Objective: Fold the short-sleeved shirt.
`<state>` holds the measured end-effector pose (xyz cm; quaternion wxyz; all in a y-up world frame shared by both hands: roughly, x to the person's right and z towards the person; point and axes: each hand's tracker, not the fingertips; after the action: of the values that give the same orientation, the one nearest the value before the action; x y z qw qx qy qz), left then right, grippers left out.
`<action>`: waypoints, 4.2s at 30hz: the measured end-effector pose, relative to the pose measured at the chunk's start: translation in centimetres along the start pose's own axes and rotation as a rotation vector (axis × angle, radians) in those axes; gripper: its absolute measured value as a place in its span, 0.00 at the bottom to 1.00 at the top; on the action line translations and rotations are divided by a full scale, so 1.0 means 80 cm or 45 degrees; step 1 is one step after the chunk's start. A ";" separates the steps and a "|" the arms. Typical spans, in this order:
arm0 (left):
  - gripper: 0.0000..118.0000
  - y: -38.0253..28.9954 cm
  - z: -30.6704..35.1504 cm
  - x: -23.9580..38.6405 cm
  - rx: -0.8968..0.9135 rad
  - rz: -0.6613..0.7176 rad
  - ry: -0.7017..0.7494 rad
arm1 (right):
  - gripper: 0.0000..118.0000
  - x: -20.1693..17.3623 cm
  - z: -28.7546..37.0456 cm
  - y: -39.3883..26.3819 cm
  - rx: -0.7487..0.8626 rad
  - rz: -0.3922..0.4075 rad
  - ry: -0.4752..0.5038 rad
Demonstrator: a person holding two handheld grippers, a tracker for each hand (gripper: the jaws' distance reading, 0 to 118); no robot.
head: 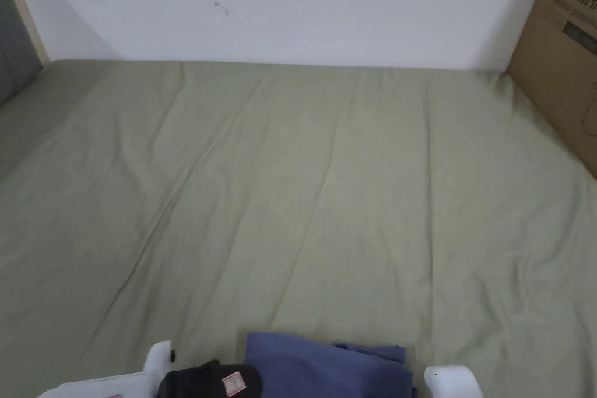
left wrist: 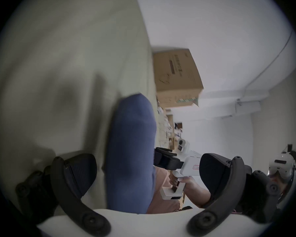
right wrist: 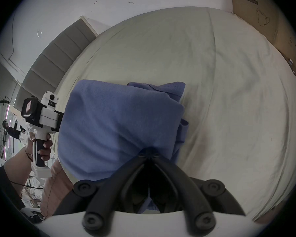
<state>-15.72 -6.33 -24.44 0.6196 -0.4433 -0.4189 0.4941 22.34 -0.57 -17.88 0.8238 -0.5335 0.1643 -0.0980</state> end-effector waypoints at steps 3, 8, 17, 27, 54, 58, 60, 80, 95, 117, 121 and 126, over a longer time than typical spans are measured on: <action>1.00 0.005 -0.046 -0.002 -0.116 0.010 0.056 | 0.00 -0.003 0.001 0.002 -0.004 0.008 -0.013; 0.19 0.000 -0.054 0.001 -0.021 -0.177 0.448 | 0.00 -0.001 0.012 0.000 0.007 -0.012 -0.001; 0.18 -0.001 0.006 0.089 0.024 -0.299 0.521 | 0.00 -0.007 0.056 0.001 0.093 -0.078 0.078; 0.18 0.095 0.266 0.175 0.087 -0.615 1.754 | 0.00 -0.032 0.101 0.028 0.199 -0.081 0.022; 0.03 -0.009 0.168 0.271 0.374 -0.971 1.185 | 0.00 -0.082 0.165 0.039 0.292 0.044 -0.050; 0.02 -0.058 0.053 0.312 0.355 -1.068 0.949 | 0.00 -0.082 0.198 0.042 0.345 0.047 -0.057; 0.02 -0.077 0.012 0.340 0.451 -1.137 0.909 | 0.00 -0.085 0.225 0.042 0.463 0.058 -0.095; 0.03 -0.212 -0.081 0.438 1.399 -1.649 1.100 | 0.16 -0.086 0.318 0.001 1.569 0.230 -0.577; 0.98 -0.219 -0.081 0.429 1.382 -1.662 1.142 | 1.00 -0.092 0.330 0.000 1.578 0.206 -0.585; 0.98 -0.214 -0.073 0.428 1.393 -1.661 1.129 | 1.00 -0.099 0.323 0.003 1.542 0.260 -0.558; 0.98 -0.213 -0.068 0.428 1.392 -1.649 1.111 | 1.00 -0.100 0.320 0.005 1.516 0.249 -0.556; 0.98 -0.210 -0.065 0.427 1.392 -1.634 1.116 | 1.00 -0.102 0.318 0.006 1.505 0.248 -0.553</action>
<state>-1.19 24.53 -6.82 0.9965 0.0769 -0.0235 -0.0235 24.30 23.89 -7.40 0.9989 0.0207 -0.0406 0.0139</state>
